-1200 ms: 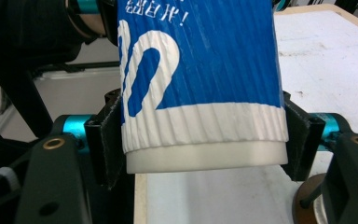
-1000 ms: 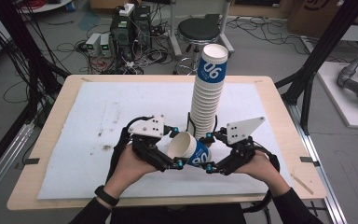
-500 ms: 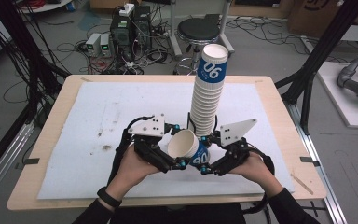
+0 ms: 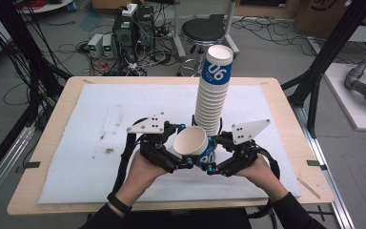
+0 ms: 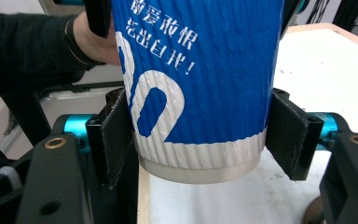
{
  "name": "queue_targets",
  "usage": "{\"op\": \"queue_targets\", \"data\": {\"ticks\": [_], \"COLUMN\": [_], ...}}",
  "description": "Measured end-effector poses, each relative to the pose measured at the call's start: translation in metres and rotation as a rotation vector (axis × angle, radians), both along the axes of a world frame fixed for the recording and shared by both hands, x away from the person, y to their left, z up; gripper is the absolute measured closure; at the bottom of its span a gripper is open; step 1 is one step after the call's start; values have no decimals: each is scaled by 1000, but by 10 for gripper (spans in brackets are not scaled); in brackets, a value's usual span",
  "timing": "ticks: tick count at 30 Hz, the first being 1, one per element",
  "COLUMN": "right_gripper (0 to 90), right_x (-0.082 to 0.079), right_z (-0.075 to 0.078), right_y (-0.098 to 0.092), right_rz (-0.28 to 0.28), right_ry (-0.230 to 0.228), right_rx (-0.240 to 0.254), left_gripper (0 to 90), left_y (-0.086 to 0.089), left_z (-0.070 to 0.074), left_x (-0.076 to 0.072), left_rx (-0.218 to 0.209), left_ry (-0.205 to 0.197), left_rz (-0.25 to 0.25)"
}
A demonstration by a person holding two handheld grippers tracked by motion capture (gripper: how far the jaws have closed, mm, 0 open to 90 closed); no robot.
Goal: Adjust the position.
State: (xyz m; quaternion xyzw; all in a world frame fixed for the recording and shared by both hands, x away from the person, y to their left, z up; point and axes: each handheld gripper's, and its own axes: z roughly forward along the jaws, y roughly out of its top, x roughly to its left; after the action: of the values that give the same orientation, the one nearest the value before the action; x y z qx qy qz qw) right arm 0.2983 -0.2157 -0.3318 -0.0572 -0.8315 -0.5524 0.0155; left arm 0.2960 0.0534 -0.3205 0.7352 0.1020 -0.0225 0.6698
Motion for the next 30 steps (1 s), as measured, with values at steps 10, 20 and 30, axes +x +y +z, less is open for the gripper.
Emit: {"op": "queue_targets", "data": {"ticks": [10, 20, 30], "right_gripper": [290, 214, 293], "right_x": [-1, -4, -6], "right_z": [-2, -1, -14], "right_y": [0, 3, 18], "right_rz": [-22, -43, -46], "right_ry": [-12, -37, -18], "right_rx": [8, -54, -30], "left_gripper": [238, 248, 250], "left_y": [0, -3, -10], "left_z": [3, 22, 27], "left_x": [1, -4, -8], "left_rx": [21, 244, 282], "left_ry": [-29, -69, -95], "left_rz": [-24, -7, -6]}}
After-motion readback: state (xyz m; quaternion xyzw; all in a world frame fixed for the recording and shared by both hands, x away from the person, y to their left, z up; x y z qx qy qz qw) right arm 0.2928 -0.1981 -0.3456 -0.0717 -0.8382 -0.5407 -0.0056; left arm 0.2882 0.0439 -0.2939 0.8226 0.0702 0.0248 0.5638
